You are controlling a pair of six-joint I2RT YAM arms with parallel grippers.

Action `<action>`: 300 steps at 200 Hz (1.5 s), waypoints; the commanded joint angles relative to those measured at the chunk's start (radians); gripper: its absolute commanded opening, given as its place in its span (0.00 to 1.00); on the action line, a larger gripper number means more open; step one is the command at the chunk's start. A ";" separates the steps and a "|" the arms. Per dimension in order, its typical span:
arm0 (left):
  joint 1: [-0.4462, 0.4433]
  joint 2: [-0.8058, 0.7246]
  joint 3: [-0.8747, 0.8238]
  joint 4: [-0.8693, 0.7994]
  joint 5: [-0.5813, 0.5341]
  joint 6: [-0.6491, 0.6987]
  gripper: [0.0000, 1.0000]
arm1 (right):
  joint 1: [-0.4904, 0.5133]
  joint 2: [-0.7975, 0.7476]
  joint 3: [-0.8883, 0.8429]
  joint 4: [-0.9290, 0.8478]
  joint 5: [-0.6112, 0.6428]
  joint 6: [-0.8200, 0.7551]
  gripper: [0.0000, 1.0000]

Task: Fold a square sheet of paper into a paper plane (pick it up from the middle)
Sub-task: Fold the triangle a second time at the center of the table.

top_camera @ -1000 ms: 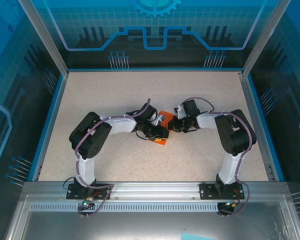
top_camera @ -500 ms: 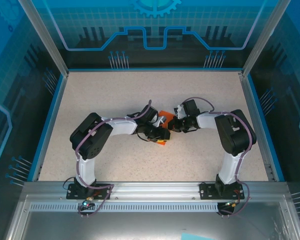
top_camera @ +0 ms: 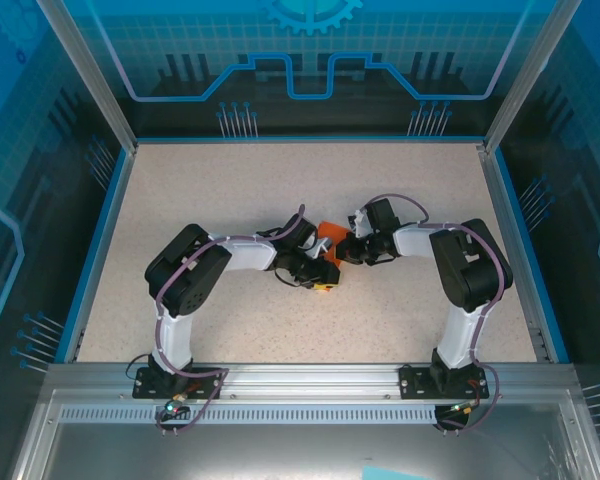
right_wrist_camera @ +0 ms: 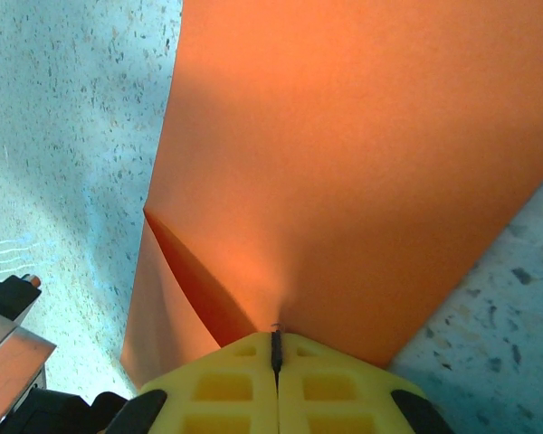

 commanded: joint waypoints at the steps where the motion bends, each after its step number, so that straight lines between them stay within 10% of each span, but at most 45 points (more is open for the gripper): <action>1: -0.011 0.024 -0.016 -0.067 -0.005 0.049 0.35 | -0.035 -0.038 0.005 -0.059 0.019 -0.016 0.07; 151: -0.011 0.016 -0.037 -0.049 0.004 0.160 0.21 | -0.027 -0.124 -0.122 0.086 -0.215 0.173 0.11; 300: -0.010 0.033 0.003 -0.128 -0.024 0.227 0.12 | 0.028 -0.004 -0.056 0.004 -0.036 0.100 0.10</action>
